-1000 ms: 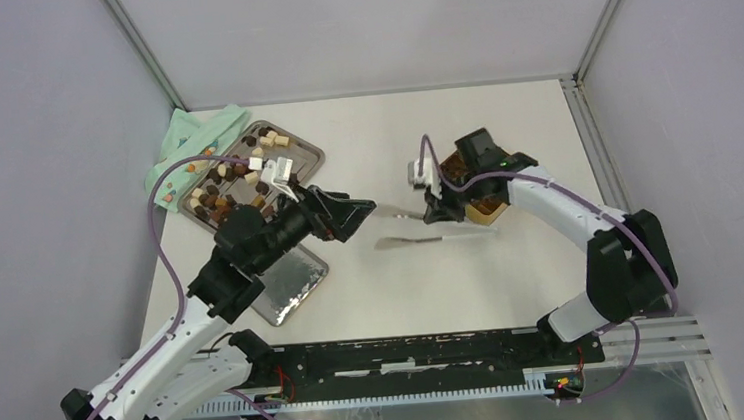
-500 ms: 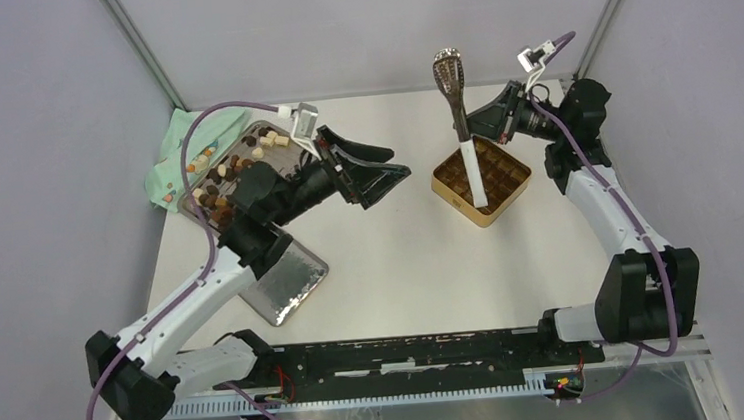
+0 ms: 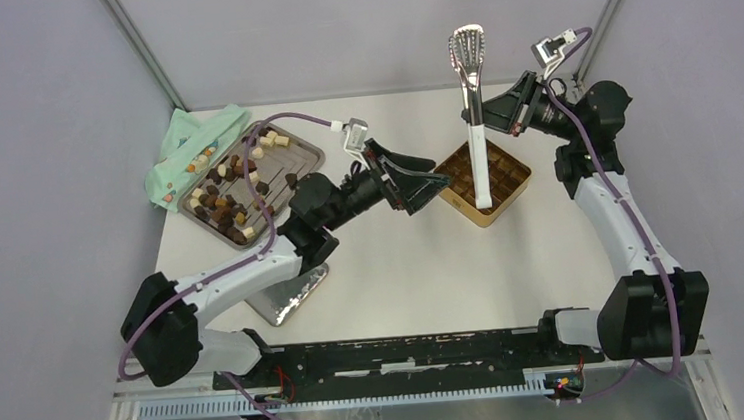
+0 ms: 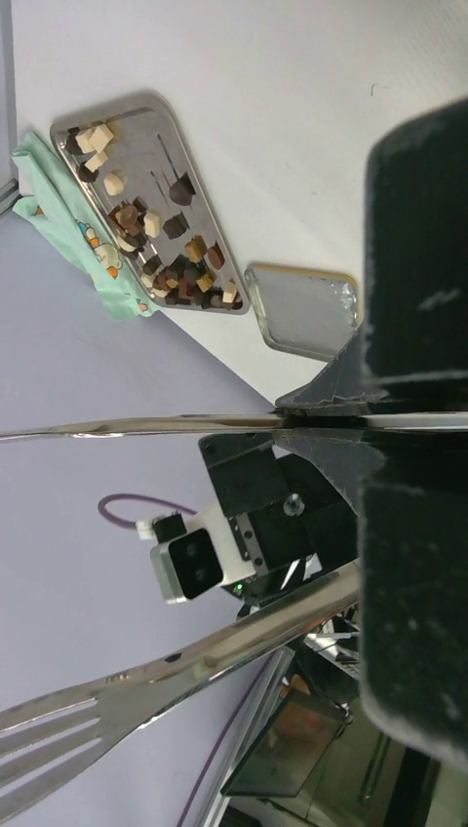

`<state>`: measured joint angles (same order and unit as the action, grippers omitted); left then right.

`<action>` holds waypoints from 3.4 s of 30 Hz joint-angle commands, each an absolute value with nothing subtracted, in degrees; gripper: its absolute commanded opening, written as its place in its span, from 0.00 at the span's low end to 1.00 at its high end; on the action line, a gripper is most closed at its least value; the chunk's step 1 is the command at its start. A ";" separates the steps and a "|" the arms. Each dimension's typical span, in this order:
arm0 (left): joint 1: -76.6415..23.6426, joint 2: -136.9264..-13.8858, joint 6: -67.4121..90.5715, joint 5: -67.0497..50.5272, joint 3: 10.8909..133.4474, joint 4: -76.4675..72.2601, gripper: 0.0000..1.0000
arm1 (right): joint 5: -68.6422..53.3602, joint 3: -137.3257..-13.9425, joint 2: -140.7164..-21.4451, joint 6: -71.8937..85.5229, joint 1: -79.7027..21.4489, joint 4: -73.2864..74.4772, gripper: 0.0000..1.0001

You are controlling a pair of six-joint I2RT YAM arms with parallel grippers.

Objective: Pack the chocolate
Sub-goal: Pick up the clamp from the center of the board.

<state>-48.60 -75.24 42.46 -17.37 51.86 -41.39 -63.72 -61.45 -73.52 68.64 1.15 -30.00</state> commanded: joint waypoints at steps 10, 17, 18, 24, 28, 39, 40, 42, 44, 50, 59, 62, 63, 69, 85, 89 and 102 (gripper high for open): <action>-52.25 -89.48 49.46 -11.37 59.68 -60.50 1.00 | -60.22 -58.37 -71.19 75.89 1.15 -36.82 0.00; -54.89 -94.61 51.30 -7.66 64.25 -63.63 1.00 | -59.59 -55.93 -70.93 76.67 0.59 -39.02 0.00; -54.93 -95.48 51.84 -7.26 64.99 -63.51 1.00 | -59.43 -55.75 -70.93 76.69 0.49 -39.30 0.00; -54.96 -98.19 54.88 -6.79 66.71 -63.87 0.86 | -58.79 -55.45 -70.83 76.78 0.34 -40.51 0.00; -54.95 -98.32 55.19 -7.85 66.41 -64.16 0.75 | -58.58 -55.29 -70.80 76.51 0.34 -40.80 0.02; -54.55 -96.59 54.64 -10.49 64.52 -64.42 0.45 | -58.91 -55.29 -70.54 75.44 0.62 -42.55 0.20; -54.53 -96.26 54.71 -10.93 64.18 -64.70 0.45 | -59.04 -55.59 -70.67 75.39 0.72 -42.58 0.23; -54.42 -95.76 54.82 -12.31 63.63 -64.94 0.44 | -59.28 -56.60 -71.13 75.24 1.33 -42.75 0.28; -54.23 -95.22 55.24 -14.03 63.24 -64.95 0.44 | -59.53 -57.87 -71.81 75.04 1.96 -42.90 0.32; -53.47 -94.67 57.82 -18.63 62.54 -64.87 0.44 | -60.66 -62.09 -73.84 72.86 2.29 -43.06 0.36; -53.07 -95.23 58.99 -17.59 63.98 -64.45 0.65 | -59.15 -59.90 -71.51 72.26 2.23 -36.99 0.00; -53.47 -96.94 60.27 -14.93 64.61 -67.66 0.76 | -57.96 -58.96 -70.32 71.97 2.24 -33.71 0.00; -53.78 -97.47 60.44 -14.18 64.86 -68.52 0.77 | -57.59 -58.81 -70.03 71.85 2.20 -33.24 0.00; -55.72 -98.82 56.62 -9.92 65.33 -72.07 0.81 | -55.68 -58.34 -69.26 72.53 2.20 -30.26 0.00; -56.86 -101.08 58.05 -5.57 64.71 -77.42 0.71 | -54.84 -56.60 -69.70 74.56 2.20 -33.13 0.00; -56.84 -101.71 59.56 -6.20 64.70 -78.32 0.75 | -54.76 -56.73 -69.88 74.81 2.20 -33.79 0.00; -57.38 -99.88 58.97 -6.22 61.14 -77.36 0.74 | -54.73 -58.32 -71.03 75.11 2.53 -35.59 0.00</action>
